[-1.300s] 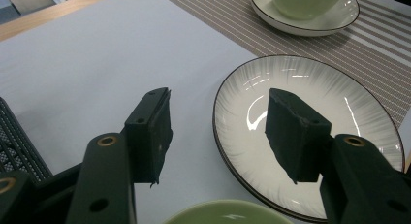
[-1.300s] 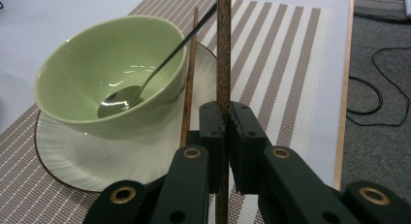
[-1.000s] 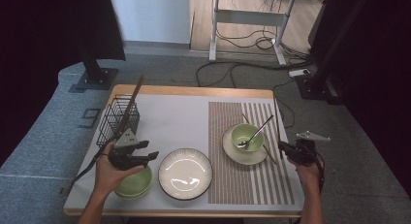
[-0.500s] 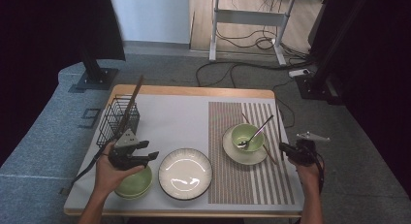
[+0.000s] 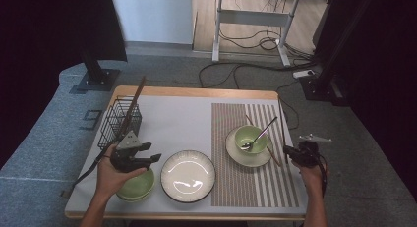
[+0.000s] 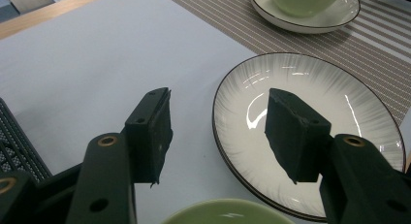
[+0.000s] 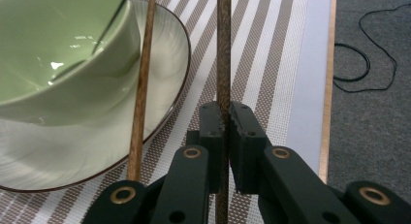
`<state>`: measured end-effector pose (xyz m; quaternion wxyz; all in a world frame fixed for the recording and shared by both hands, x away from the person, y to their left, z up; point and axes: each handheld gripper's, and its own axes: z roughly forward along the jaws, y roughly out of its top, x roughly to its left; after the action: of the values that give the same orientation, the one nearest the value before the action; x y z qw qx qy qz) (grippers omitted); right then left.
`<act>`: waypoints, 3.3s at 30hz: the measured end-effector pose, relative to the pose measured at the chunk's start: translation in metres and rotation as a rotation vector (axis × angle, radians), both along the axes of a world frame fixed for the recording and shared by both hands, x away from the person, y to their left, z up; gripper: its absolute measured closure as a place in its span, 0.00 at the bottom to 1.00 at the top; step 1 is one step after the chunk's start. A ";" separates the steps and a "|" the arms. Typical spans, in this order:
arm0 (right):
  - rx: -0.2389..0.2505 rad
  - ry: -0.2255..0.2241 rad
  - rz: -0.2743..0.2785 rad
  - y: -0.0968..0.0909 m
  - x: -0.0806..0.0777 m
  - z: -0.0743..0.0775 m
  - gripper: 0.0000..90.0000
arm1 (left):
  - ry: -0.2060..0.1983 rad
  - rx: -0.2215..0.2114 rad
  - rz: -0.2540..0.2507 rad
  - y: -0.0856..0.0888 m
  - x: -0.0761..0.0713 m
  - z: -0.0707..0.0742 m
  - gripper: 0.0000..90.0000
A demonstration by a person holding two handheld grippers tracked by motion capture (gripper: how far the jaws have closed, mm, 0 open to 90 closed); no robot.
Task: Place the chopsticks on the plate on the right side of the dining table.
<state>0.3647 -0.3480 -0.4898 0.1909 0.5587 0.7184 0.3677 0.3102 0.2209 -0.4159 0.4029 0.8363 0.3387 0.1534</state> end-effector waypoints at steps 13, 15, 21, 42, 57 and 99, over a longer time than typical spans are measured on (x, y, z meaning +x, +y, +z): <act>-0.029 0.030 -0.003 0.003 0.006 -0.010 0.94 | 0.002 0.006 -0.001 -0.001 0.000 -0.001 0.47; -0.031 0.034 -0.002 0.004 0.007 -0.011 0.94 | 0.002 0.006 -0.001 -0.001 0.000 -0.001 0.47; -0.034 0.035 -0.001 0.004 0.008 -0.012 0.94 | 0.002 0.006 0.000 -0.001 0.000 -0.001 0.47; -0.007 0.055 0.066 0.013 0.009 -0.003 0.94 | 0.012 -0.025 -0.024 -0.001 -0.001 0.001 0.47; -0.020 0.067 0.104 0.023 0.012 0.000 0.94 | 0.011 -0.014 -0.023 -0.002 -0.001 0.000 0.47; -0.060 0.106 0.107 0.037 0.021 0.004 0.93 | 0.022 -0.007 -0.032 -0.005 0.000 -0.003 0.48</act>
<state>0.3855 -0.3107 -0.4861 0.1493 0.5321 0.7671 0.3259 0.3101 0.2160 -0.4187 0.4044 0.8419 0.3303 0.1367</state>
